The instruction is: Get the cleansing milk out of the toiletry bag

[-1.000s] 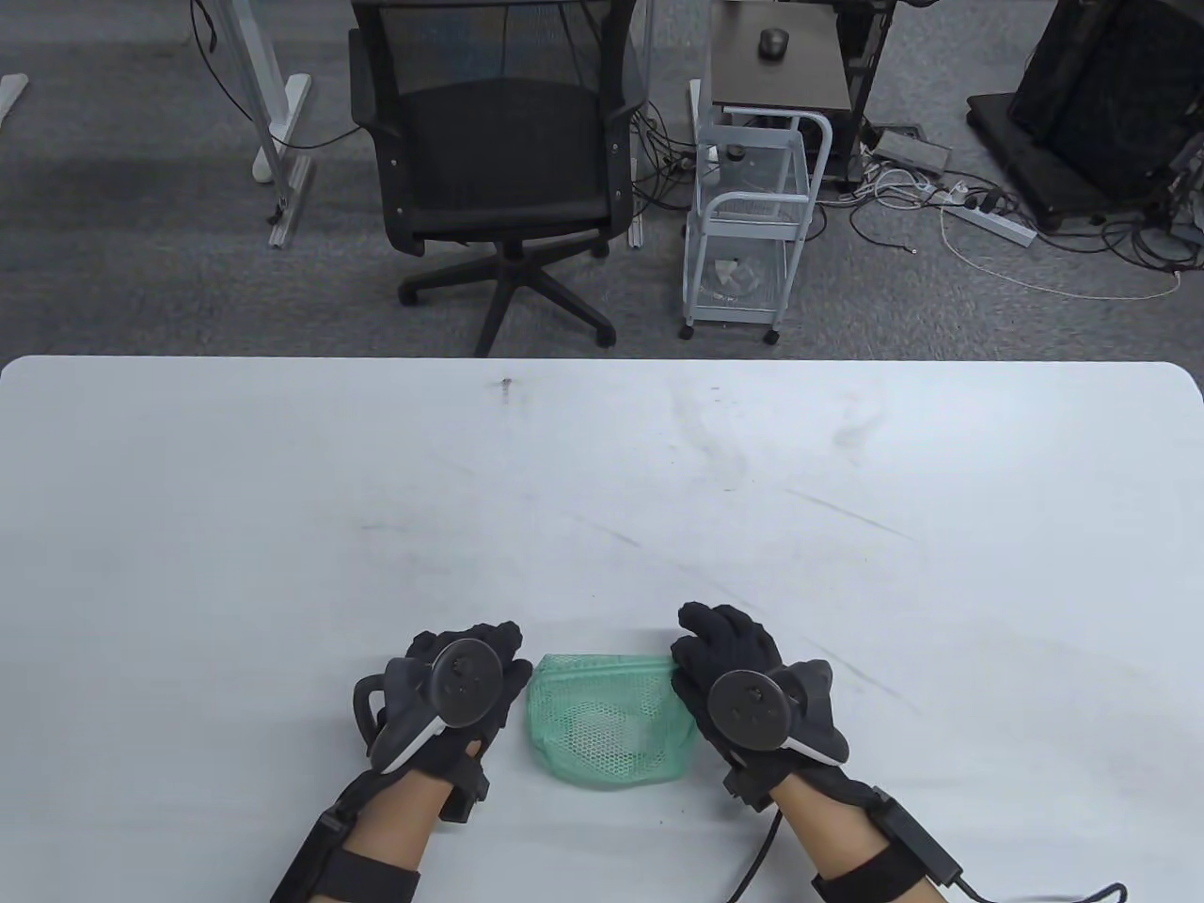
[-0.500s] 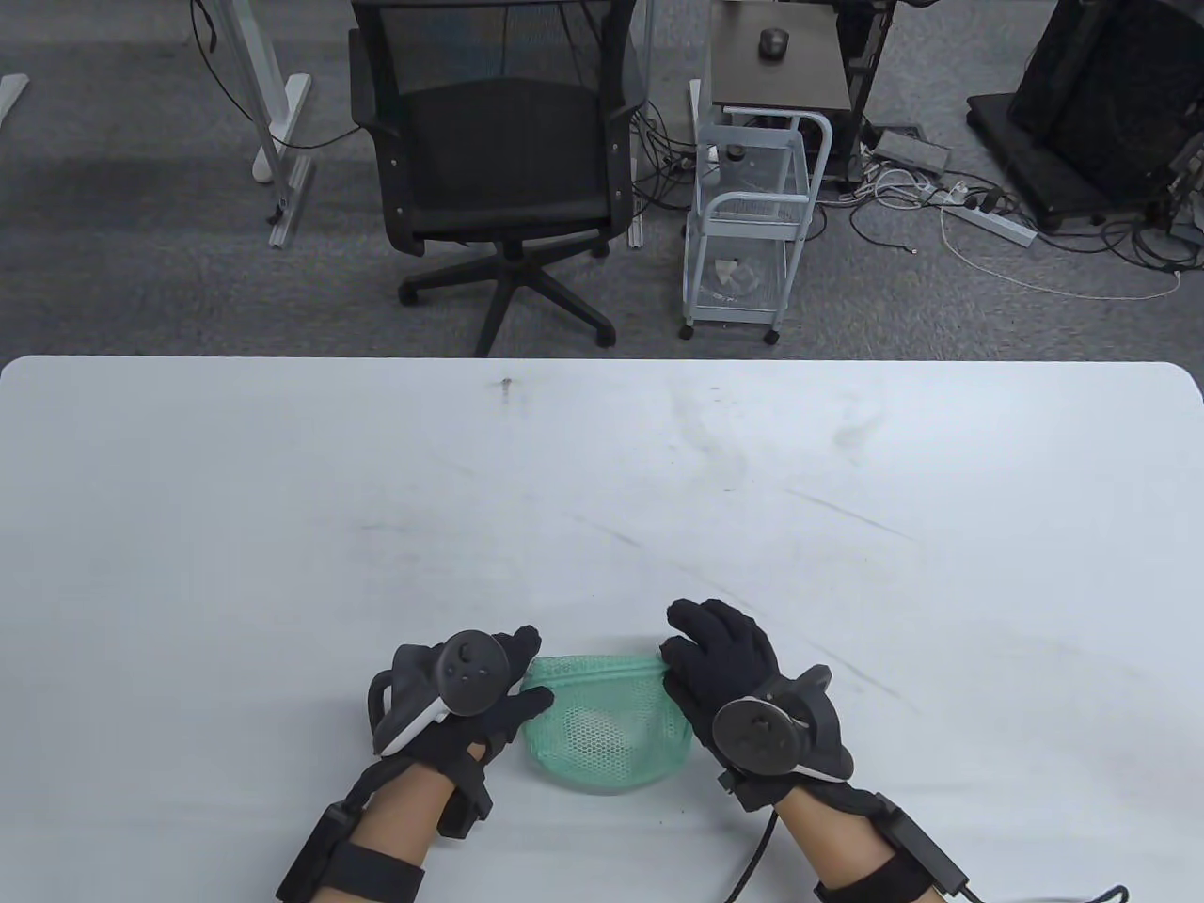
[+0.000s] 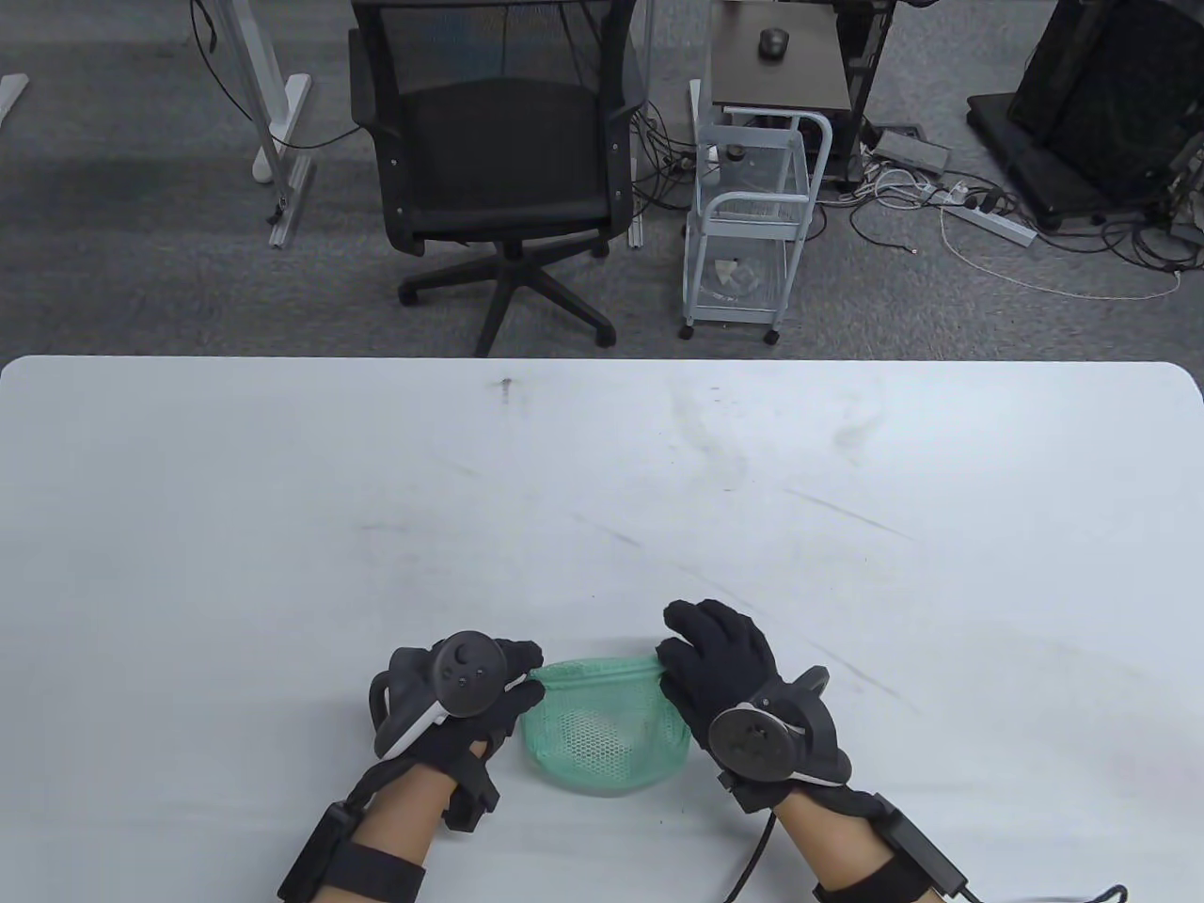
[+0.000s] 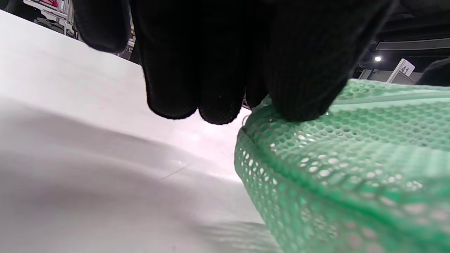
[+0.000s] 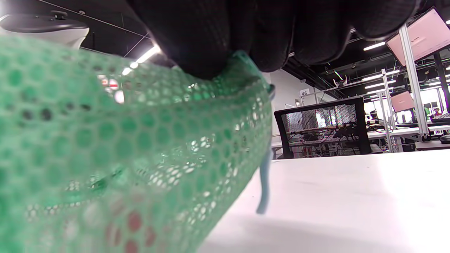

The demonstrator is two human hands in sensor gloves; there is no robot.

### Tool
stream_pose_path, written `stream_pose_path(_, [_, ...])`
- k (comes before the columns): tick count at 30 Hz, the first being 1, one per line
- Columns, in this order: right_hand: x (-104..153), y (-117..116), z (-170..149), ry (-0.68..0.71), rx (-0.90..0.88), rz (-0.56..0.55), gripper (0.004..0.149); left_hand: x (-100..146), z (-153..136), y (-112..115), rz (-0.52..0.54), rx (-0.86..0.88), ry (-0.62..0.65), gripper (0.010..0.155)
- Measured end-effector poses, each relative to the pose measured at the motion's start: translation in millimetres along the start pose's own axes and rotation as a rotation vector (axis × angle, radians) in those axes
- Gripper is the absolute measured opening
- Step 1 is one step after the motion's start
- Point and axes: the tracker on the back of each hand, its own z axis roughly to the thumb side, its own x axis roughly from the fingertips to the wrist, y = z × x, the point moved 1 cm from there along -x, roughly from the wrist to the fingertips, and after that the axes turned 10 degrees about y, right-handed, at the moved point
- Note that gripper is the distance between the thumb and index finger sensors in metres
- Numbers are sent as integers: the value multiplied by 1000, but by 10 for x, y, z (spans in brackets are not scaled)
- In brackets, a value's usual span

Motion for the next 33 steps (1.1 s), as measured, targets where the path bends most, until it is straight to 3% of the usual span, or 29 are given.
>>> stream_pose_path(6, [2,-2,-3,-2,4,5,38,9,13,-13,37,-24,4,44])
stream_pose_path(19, [-15,84,16,35,95,-28,39,103,81,-260,244,-42,34,41])
stream_pose_path(28, [-14,77,65,74,171,-5,39,140,146,-293,268,-96,70,41])
stream_pose_path(33, [5,59,21,20,82,21,41,143,163,-275,257,-115,78,41])
